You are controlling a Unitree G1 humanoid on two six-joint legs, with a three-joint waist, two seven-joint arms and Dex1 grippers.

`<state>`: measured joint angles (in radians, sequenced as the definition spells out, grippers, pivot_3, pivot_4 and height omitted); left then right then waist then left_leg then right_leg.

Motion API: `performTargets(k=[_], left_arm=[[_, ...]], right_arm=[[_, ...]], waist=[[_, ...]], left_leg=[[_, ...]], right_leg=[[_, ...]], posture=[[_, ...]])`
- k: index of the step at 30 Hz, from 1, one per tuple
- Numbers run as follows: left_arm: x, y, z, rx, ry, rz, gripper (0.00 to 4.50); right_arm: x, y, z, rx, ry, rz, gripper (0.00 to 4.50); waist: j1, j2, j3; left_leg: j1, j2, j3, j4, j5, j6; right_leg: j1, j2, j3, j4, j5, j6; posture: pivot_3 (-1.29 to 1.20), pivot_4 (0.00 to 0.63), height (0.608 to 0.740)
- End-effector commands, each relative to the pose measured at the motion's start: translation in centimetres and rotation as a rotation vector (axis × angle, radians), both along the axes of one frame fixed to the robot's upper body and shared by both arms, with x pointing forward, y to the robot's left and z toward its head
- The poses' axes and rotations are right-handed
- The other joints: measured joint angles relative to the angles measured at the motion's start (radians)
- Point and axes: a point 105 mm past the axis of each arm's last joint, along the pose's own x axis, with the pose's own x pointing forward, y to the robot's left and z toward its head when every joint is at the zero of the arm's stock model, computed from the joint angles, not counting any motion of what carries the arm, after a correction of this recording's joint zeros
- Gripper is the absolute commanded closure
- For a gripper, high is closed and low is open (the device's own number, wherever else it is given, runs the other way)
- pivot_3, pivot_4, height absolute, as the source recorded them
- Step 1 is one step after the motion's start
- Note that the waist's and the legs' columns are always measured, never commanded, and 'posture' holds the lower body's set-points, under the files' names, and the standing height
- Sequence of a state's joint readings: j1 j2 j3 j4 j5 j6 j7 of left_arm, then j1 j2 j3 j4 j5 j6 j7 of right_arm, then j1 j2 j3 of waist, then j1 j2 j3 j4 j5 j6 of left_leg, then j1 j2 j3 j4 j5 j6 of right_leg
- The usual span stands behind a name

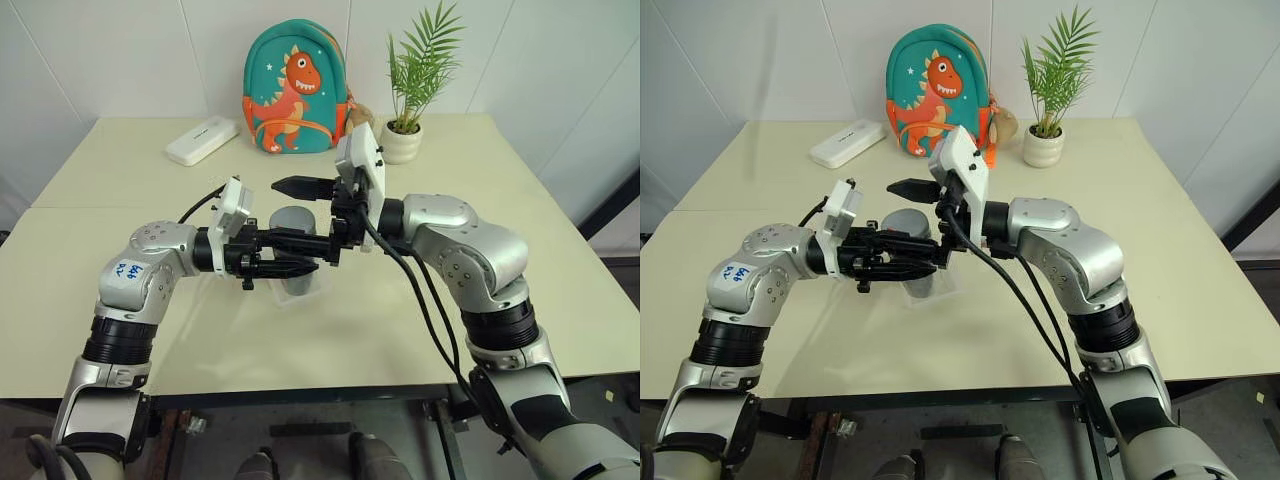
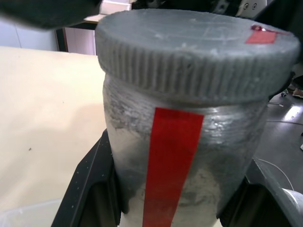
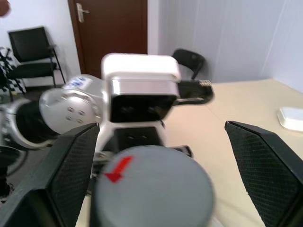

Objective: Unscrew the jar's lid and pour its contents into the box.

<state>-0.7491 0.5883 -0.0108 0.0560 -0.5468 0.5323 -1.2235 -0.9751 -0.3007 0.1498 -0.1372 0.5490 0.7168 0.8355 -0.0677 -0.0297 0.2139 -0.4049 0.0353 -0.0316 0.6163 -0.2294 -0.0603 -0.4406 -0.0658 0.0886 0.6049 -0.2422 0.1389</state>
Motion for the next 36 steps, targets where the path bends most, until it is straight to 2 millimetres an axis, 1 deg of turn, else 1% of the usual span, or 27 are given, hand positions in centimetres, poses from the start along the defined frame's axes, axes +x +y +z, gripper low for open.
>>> performTargets(k=[1,6,14,16,19,25,29,32,34,36], left_arm=[[-0.3,-0.1,0.8,-0.018,-0.04,-0.005,2.52],[-0.3,0.0,0.8,-0.025,-0.044,0.004,2.52],[-0.1,0.0,0.9,-0.03,-0.049,0.01,2.52],[-0.1,0.0,0.9,-0.031,-0.049,0.01,2.52],[-0.1,0.0,0.9,-0.03,-0.049,0.01,2.52],[0.0,0.1,0.7,-0.022,-0.038,0.007,2.52],[0.0,0.2,0.7,-0.02,-0.043,0.01,2.52],[0.1,0.3,0.7,-0.018,-0.046,0.016,2.52],[0.1,0.3,0.7,-0.017,-0.047,0.018,2.52],[0.2,0.4,0.7,-0.015,-0.048,0.02,2.52]], right_arm=[[-0.2,0.1,1.1,0.011,-0.067,0.004,0.03],[0.2,0.1,0.9,0.005,-0.068,-0.013,0.03],[1.7,-1.6,0.4,-0.018,-0.068,-0.08,0.03],[2.4,-2.6,0.3,-0.022,-0.064,-0.111,0.03],[3.0,-4.8,0.4,-0.021,-0.049,-0.135,0.03],[3.4,-8.2,0.8,-0.032,-0.046,-0.189,0.03],[3.1,-10.0,0.8,-0.051,-0.043,-0.19,0.03],[2.3,-10.2,1.5,-0.024,-0.028,-0.143,0.03],[1.7,-9.5,2.4,0.02,-0.014,-0.098,0.03],[1.0,-8.3,2.9,0.052,-0.001,-0.045,0.03]], waist=[[0.0,0.0,0.0],[-0.001,0.0,0.0],[0.0,0.0,0.0],[0.0,0.0,0.0],[0.003,0.0,0.0],[0.011,0.0,0.0],[0.01,0.0,0.0],[0.005,0.0,0.0],[0.005,0.0,0.0],[0.003,0.0,0.0]], left_leg=[[0.0,0.0,0.0,0.0,0.0,0.0],[0.0,0.0,0.0,0.0,0.0,0.0],[0.0,0.0,0.0,0.0,0.0,0.0],[0.0,0.0,0.0,0.0,0.0,0.0],[0.0,0.0,0.0,0.0,0.0,0.0],[0.0,0.0,0.0,0.0,0.0,0.0],[0.0,0.0,0.0,0.0,0.0,0.0],[0.0,0.0,0.001,0.0,0.0,0.0],[0.0,0.001,0.001,0.0,0.0,0.0],[0.0,0.001,0.001,0.001,0.0,0.0]], right_leg=[[0.0,0.0,0.0,0.0,0.0,0.0],[0.0,0.0,0.0,0.0,0.0,0.0],[0.0,0.0,0.0,0.001,0.0,0.0],[0.0,0.0,0.0,0.001,0.0,0.0],[0.0,0.0,0.0,0.001,0.0,0.0],[0.0,0.0,0.0,0.0,0.0,0.0],[0.0,0.0,0.0,0.0,0.0,0.0],[-0.001,0.001,0.001,0.0,0.0,0.0],[-0.001,0.001,0.001,0.001,0.0,0.0],[-0.001,0.001,0.001,0.002,0.0,0.0]], posture=[[0.0,0.15,0.74],[0.0,0.15,0.74],[0.0,0.15,0.74],[0.0,0.15,0.74],[0.0,0.15,0.74],[0.0,0.15,0.74],[0.0,0.15,0.74],[0.0,0.15,0.74],[0.0,0.15,0.74],[0.0,0.15,0.74]])
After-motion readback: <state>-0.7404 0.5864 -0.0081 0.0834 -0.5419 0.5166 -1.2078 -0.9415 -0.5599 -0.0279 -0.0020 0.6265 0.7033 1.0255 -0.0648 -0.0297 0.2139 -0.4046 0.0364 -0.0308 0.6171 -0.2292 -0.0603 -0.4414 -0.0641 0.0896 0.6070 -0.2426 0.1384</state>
